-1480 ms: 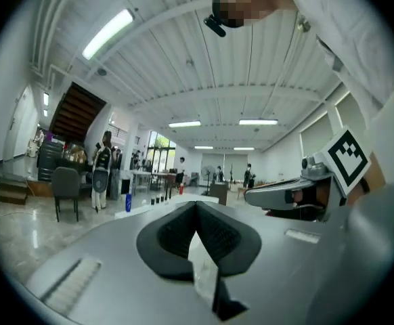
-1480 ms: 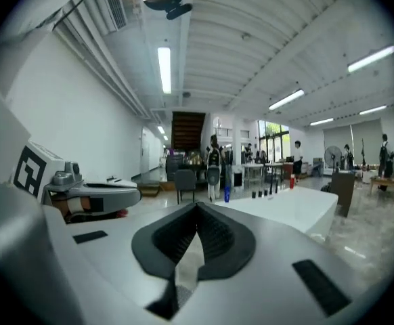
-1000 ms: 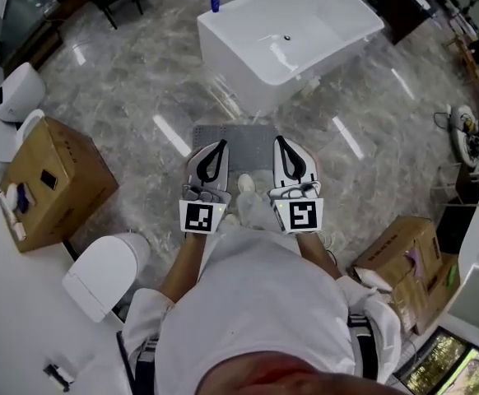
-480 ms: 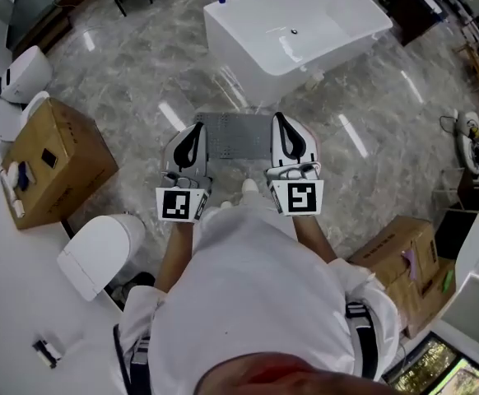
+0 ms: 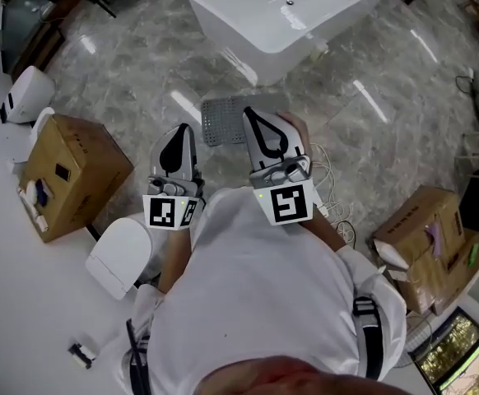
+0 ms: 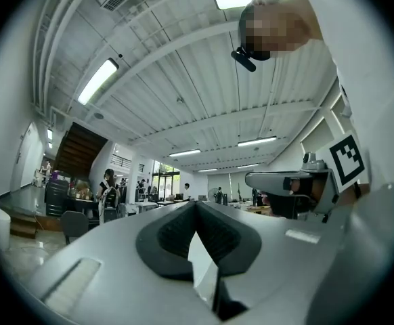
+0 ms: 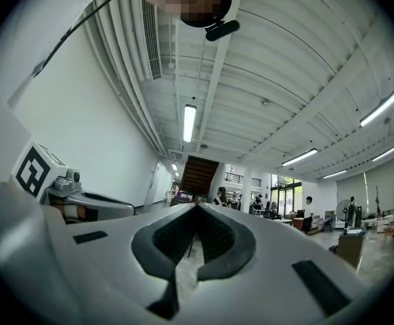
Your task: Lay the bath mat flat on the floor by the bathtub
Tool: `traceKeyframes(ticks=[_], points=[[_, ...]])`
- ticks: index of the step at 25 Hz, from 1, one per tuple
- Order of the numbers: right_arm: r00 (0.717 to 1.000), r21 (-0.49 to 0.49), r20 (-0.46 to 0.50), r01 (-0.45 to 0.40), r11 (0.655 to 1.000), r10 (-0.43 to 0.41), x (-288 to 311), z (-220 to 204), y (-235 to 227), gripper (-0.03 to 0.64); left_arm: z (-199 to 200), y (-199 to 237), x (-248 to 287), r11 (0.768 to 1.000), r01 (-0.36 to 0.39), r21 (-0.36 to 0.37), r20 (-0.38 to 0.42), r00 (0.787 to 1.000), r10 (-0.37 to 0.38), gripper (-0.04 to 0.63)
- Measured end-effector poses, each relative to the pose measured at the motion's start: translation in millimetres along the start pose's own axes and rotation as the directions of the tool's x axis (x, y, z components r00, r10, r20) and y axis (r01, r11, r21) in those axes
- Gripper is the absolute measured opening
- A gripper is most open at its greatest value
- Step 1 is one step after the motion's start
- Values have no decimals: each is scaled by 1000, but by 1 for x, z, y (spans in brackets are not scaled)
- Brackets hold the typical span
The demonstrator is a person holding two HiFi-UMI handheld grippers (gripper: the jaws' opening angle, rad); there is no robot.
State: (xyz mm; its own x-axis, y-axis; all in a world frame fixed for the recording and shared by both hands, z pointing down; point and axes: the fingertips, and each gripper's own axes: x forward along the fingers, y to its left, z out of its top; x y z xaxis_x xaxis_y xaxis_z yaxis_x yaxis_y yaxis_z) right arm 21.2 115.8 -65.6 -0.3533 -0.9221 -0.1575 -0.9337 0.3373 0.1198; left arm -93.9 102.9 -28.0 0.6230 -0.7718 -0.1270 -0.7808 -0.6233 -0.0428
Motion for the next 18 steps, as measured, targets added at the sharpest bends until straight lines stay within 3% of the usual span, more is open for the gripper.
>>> traceKeyframes(ticks=[6,18], points=[[1000,3,19,19,1000,-19,-3,5,-16,1,-7,-9,9,999,39,-1,-14,999,-39,-5],[999,-79,40,22,997,-18,-38,35,2,2,4,-25,-12,996,82,-35,58,995,-80,-5]])
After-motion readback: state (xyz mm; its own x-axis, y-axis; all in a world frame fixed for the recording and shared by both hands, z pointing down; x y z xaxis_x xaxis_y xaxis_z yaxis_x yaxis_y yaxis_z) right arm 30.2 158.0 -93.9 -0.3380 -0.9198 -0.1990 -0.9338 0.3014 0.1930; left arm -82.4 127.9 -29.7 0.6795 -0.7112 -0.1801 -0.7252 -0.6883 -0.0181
